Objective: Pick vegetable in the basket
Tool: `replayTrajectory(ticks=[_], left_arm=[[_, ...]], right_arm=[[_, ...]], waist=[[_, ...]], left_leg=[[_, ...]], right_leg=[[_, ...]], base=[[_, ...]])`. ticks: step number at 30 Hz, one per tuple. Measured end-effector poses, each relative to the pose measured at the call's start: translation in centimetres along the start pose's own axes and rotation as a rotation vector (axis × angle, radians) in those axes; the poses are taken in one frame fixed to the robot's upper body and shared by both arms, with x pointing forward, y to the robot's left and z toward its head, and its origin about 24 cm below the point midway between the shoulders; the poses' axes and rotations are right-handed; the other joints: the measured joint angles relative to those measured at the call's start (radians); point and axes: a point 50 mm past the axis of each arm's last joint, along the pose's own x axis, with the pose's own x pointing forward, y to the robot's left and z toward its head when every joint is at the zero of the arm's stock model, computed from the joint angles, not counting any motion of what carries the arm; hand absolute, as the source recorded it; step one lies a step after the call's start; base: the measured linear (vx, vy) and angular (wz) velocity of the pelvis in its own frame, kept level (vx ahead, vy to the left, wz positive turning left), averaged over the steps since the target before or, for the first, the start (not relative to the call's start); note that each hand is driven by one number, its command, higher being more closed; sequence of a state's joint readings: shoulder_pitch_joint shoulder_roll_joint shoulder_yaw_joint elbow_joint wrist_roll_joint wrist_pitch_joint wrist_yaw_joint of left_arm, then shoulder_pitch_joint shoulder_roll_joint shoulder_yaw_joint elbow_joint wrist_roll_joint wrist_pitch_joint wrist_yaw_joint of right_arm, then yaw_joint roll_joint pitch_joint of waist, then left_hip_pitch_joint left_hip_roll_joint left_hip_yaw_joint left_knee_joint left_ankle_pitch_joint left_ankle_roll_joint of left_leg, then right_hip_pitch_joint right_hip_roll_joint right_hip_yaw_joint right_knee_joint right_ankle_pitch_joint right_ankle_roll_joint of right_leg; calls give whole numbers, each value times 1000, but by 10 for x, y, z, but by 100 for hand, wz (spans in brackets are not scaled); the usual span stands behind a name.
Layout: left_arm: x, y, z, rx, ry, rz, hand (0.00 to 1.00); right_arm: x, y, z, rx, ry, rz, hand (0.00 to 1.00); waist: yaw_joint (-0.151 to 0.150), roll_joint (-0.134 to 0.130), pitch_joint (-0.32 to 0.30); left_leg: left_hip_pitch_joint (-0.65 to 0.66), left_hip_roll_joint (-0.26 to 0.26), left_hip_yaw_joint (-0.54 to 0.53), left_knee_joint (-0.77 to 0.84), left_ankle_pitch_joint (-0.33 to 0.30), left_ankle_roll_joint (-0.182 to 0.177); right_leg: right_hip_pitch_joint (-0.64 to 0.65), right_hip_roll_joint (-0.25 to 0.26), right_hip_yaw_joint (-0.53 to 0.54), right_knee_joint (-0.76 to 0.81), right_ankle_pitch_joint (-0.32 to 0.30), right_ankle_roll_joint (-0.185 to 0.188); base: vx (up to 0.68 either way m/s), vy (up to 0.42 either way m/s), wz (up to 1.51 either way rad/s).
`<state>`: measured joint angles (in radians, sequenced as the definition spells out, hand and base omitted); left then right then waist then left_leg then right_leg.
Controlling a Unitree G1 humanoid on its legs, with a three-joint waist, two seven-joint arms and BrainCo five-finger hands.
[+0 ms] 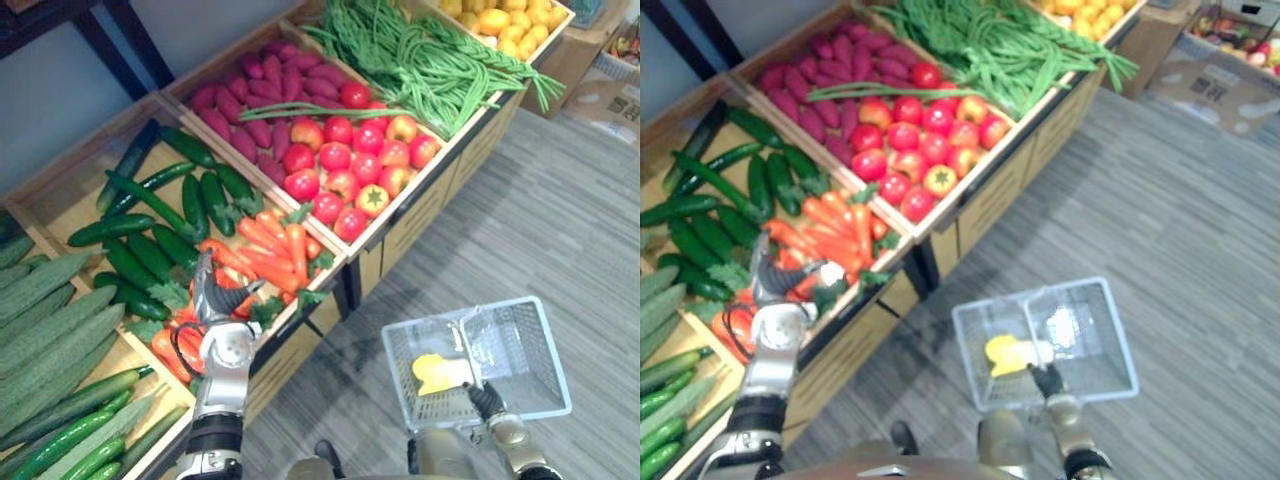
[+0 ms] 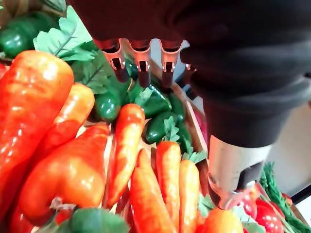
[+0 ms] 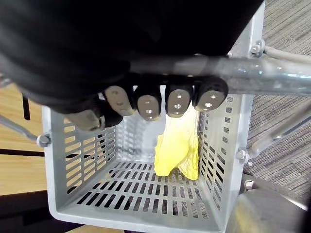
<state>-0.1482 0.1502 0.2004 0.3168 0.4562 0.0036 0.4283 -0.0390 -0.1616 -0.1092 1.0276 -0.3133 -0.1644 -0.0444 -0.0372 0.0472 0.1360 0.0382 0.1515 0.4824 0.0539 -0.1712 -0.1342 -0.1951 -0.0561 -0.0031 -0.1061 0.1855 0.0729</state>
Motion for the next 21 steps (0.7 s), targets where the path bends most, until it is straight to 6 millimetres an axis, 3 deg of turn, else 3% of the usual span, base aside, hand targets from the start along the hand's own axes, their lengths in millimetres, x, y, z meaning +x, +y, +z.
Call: replayTrajectory(ticks=[11,21], left_arm=[[-8,3,17,54,-116,-12,0],[-18,6,5,139,-104,-67,0]], right_arm=[[-4,3,-10,1,26,7,100],[-6,4,-13,3,34,9,100]], waist=[[13,-2,-29],[14,-1,-42]], left_leg=[[2,-2,-12,0,4,5],[0,-3,-22,-2,5,5]], right_leg=[[10,-7,-14,0,0,0],[10,-9,-20,0,0,0]], base=[[-26,-36,4],[-20,-37,2]])
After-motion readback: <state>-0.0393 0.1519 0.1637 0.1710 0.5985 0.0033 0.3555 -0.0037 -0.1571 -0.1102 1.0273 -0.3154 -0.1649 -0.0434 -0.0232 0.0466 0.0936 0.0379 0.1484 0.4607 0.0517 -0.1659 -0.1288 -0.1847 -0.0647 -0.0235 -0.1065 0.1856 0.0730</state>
